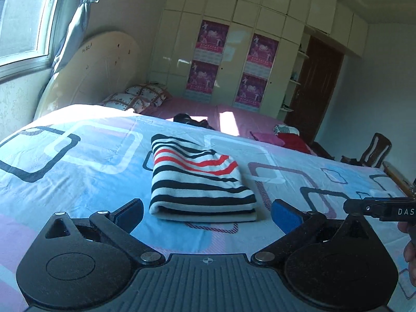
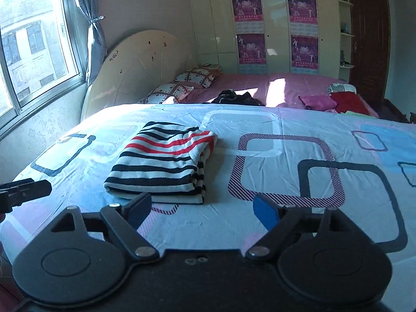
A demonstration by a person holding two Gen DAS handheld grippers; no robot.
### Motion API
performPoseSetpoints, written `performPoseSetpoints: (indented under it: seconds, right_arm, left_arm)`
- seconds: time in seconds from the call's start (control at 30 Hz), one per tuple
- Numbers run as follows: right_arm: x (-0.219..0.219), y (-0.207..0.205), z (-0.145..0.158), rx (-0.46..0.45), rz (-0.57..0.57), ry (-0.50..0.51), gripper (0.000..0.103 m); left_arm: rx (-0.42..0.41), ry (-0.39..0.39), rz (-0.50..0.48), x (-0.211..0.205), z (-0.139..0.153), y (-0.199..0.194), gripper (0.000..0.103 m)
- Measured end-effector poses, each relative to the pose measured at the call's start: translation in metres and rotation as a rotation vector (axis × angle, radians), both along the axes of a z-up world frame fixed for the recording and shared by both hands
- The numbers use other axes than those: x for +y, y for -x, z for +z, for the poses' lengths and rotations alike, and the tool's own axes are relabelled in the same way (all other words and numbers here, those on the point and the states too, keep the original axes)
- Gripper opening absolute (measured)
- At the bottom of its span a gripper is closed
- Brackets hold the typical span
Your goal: Fold small clothes
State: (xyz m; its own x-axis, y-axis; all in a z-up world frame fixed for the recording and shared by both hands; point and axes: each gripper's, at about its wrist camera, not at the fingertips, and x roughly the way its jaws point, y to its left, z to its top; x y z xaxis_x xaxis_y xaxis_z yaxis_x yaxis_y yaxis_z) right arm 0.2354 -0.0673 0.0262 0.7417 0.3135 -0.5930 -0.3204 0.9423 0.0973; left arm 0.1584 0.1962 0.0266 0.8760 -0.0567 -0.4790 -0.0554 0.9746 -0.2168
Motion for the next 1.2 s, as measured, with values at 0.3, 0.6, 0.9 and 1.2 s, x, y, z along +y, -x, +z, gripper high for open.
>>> performPoseSetpoints:
  seconds: [0.3,0.6,0.9,1.2]
  right_arm:
    - [-0.022,0.113,0.021,-0.094,0.001,0.017,0.085]
    - [-0.034,0.159,0.046,-0.162,-0.002,0.029,0.085]
    - [-0.030,0.171,0.061,-0.205,0.039,0.055,0.085]
    - [-0.027,0.174,0.059,-0.214,0.042,0.051,0.085]
  left_arm:
    - [-0.060,-0.037,-0.052,-0.062,0.036,0.103,0.103]
    - [-0.108,-0.042,-0.077,-0.088,0.062,0.153,0.103]
    - [-0.138,-0.027,-0.040,-0.088,0.068,0.174,0.103]
    - [-0.143,-0.038,-0.028,-0.090,0.070,0.177,0.103]
